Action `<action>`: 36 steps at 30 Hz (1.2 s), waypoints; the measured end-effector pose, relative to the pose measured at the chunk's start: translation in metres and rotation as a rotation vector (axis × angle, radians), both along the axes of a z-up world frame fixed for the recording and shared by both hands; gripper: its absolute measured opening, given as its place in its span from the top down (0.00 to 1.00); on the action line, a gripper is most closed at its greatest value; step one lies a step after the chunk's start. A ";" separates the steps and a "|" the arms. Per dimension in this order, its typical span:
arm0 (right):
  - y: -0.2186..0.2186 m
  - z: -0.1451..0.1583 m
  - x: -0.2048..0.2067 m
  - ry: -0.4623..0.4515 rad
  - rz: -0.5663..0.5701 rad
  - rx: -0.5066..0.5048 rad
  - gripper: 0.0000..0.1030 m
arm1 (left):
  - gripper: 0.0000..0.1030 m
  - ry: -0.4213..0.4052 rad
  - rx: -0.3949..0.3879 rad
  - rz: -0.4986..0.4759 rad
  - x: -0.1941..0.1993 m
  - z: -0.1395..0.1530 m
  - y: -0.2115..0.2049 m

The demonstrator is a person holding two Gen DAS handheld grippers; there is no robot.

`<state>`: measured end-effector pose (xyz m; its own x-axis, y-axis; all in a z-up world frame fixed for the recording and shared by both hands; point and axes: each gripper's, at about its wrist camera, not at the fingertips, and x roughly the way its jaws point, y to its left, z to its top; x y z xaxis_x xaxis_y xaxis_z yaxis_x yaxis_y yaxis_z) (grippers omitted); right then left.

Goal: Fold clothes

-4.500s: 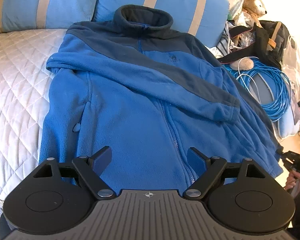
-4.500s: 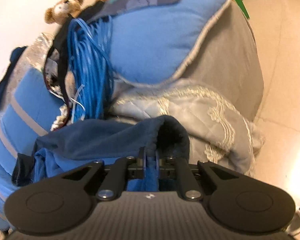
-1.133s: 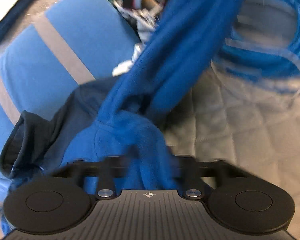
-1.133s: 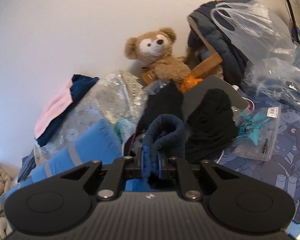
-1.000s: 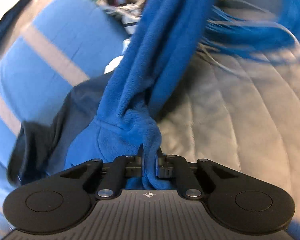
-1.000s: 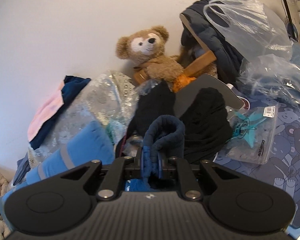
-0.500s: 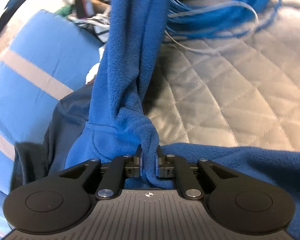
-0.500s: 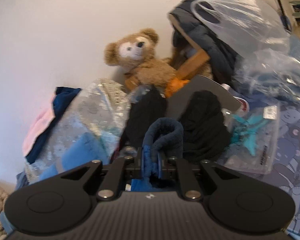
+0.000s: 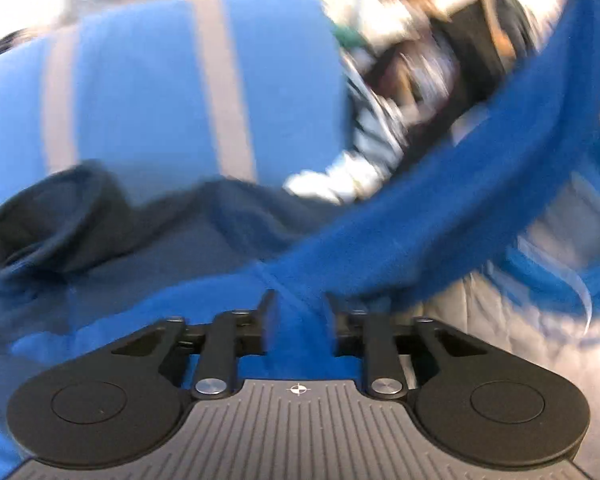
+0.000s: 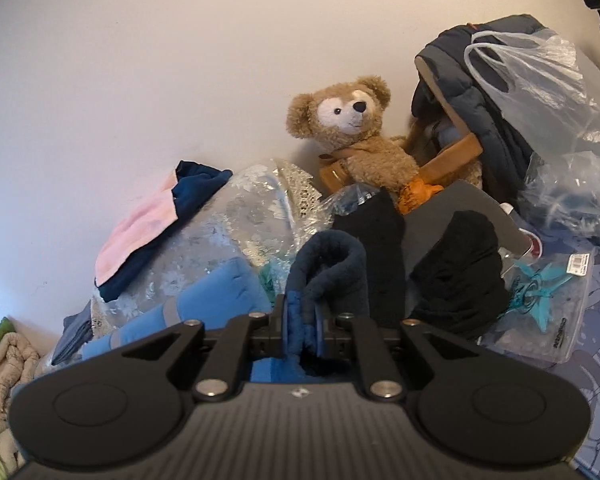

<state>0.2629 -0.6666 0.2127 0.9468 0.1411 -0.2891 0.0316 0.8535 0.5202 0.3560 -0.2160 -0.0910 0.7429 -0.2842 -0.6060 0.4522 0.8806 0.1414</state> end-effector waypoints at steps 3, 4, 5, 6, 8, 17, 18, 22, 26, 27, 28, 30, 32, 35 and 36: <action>0.007 0.004 0.001 -0.003 0.006 0.004 0.88 | 1.00 0.126 0.186 -0.069 0.004 -0.035 -0.035; 0.010 0.005 0.001 -0.003 0.012 0.004 0.87 | 1.00 0.081 0.263 -0.098 -0.002 -0.043 -0.045; 0.014 0.006 0.002 -0.002 0.016 -0.001 0.87 | 1.00 0.031 0.339 -0.122 -0.010 -0.047 -0.054; 0.020 0.008 0.002 0.000 0.021 -0.007 0.88 | 1.00 -0.003 0.404 -0.138 -0.016 -0.051 -0.061; 0.030 0.011 0.003 0.002 0.027 -0.014 0.88 | 1.00 -0.021 0.441 -0.151 -0.020 -0.051 -0.065; 0.115 0.052 -0.018 -0.042 0.190 -0.048 0.88 | 0.41 0.109 -0.229 0.030 -0.021 0.015 0.044; 0.129 0.058 -0.025 -0.049 0.219 -0.054 0.88 | 0.39 0.098 -0.281 0.049 -0.030 0.027 0.060; 0.196 0.079 -0.055 -0.073 0.377 -0.087 0.88 | 0.37 0.040 -0.336 0.083 -0.072 0.067 0.116; 0.278 0.087 -0.088 -0.092 0.583 -0.117 0.88 | 0.34 0.000 -0.356 0.183 -0.105 0.108 0.181; 0.302 0.084 -0.096 -0.091 0.645 -0.119 0.88 | 0.34 -0.011 -0.359 0.216 -0.116 0.115 0.200; 0.324 0.080 -0.102 -0.083 0.703 -0.122 0.87 | 0.33 -0.021 -0.356 0.247 -0.125 0.120 0.217; 0.371 0.066 -0.112 -0.057 0.813 -0.122 0.87 | 0.31 -0.030 -0.364 0.320 -0.142 0.128 0.254; 0.414 0.043 -0.118 -0.009 0.909 -0.102 0.87 | 0.29 -0.026 -0.388 0.391 -0.160 0.136 0.291; 0.474 -0.003 -0.122 0.077 1.008 -0.074 0.87 | 0.27 -0.016 -0.401 0.505 -0.184 0.142 0.337; 0.492 -0.022 -0.122 0.106 1.023 -0.067 0.87 | 0.26 -0.023 -0.397 0.531 -0.192 0.144 0.349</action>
<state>0.1407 -0.1747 0.1903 0.3517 0.8457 -0.4012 -0.6834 0.5249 0.5073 0.1641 0.1333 0.0532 0.8552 -0.0743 -0.5130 -0.0572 0.9701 -0.2357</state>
